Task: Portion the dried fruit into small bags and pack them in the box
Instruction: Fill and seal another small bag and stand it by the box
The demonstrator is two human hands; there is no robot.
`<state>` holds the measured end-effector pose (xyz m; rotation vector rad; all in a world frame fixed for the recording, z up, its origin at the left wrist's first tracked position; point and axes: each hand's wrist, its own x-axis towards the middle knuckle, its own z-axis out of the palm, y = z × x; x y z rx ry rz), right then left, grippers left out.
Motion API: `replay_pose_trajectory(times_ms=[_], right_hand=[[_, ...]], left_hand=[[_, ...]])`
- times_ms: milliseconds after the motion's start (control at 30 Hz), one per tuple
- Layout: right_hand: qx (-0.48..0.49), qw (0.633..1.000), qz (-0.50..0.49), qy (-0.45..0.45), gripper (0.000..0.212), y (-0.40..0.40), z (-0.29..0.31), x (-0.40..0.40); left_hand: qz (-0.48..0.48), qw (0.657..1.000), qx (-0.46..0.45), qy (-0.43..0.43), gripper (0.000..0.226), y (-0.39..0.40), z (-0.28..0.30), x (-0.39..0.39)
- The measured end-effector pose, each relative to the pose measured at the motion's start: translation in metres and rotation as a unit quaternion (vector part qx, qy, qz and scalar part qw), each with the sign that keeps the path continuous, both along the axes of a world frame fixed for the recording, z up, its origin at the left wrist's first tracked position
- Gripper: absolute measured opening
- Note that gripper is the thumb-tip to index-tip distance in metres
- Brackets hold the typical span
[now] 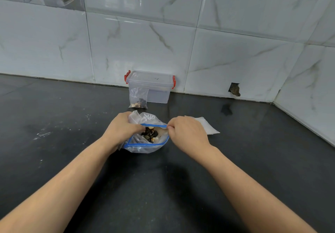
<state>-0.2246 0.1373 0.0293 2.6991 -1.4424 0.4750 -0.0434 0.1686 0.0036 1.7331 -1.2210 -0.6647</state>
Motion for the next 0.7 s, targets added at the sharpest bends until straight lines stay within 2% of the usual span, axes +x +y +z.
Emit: replay_pose_trajectory(times_ms=[100,267,367,567,700], right_hand=[[0.11,0.99,-0.032,-0.083,0.031,-0.008,-0.003,-0.003],[0.208,0.969,-0.028,-0.129,0.026,-0.011,-0.009,-0.006],[0.205,0.971,-0.03,-0.123,0.025,-0.009,-0.01,-0.005],[0.131,0.979,-0.062,-0.145,0.024,-0.001,0.002,-0.008],[0.156,0.965,-0.085,-0.191,0.025,-0.008,0.009,-0.014]], left_hand=[[-0.009,1.0,0.0,-0.006,0.017,0.001,0.0,-0.002],[-0.046,0.998,0.009,0.044,0.015,0.002,0.0,-0.004],[-0.03,0.998,0.005,0.047,0.018,0.002,-0.003,-0.001],[-0.009,1.0,-0.017,-0.006,0.037,0.005,-0.004,-0.001],[-0.013,0.995,-0.057,-0.075,0.054,0.011,-0.001,-0.001]])
